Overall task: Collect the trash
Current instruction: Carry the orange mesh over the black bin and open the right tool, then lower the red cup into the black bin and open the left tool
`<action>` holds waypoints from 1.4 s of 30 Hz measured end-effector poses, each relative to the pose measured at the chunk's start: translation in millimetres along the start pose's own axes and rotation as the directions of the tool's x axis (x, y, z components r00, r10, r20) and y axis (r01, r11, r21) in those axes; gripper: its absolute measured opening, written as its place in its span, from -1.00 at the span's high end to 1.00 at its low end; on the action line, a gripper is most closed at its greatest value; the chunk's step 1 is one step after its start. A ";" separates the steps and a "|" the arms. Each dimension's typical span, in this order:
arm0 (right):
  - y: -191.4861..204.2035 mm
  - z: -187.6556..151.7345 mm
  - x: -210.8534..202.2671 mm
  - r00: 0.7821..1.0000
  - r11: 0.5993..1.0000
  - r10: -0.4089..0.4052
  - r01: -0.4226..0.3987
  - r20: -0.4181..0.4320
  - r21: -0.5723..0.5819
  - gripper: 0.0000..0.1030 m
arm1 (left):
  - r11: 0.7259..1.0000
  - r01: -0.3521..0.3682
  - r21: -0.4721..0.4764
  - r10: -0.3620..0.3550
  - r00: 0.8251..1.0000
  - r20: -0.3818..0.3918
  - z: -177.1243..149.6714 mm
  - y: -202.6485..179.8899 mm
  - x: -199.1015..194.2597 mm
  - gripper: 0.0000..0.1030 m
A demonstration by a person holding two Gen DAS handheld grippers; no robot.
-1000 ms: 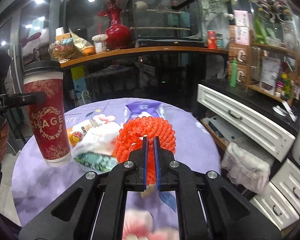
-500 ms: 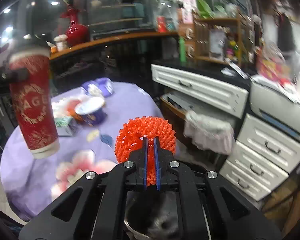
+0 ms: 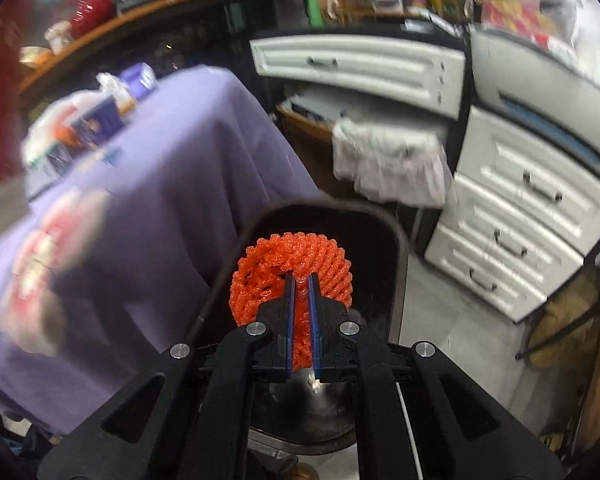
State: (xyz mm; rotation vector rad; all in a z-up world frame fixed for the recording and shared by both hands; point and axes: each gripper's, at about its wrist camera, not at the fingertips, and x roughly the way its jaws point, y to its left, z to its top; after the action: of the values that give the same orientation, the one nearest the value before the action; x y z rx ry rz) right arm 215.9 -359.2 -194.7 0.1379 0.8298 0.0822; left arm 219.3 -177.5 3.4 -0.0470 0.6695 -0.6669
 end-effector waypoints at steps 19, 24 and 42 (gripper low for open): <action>-42.6 -39.2 -64.9 0.982 0.968 -0.161 0.138 0.096 0.207 -0.39 | 0.997 0.054 0.061 -0.048 0.994 -0.097 -30.5 -42.8 70.5 -0.52; -54.9 -51.0 -91.3 0.973 0.955 -0.203 0.171 0.112 0.242 -0.39 | 0.996 0.045 0.071 -0.032 0.984 -0.173 -49.8 -46.4 103.9 -0.52; -73.7 -71.1 -115.5 0.963 0.940 -0.236 0.191 0.133 0.283 -0.39 | 0.985 -0.065 0.161 0.121 0.921 -0.370 -111.3 -49.4 191.3 -0.52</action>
State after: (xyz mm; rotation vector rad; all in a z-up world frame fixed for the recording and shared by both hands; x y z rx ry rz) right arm 87.0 -440.2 -169.3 0.3042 0.6822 -0.2461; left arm 238.3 -310.3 -179.5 0.2558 0.9873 -0.6367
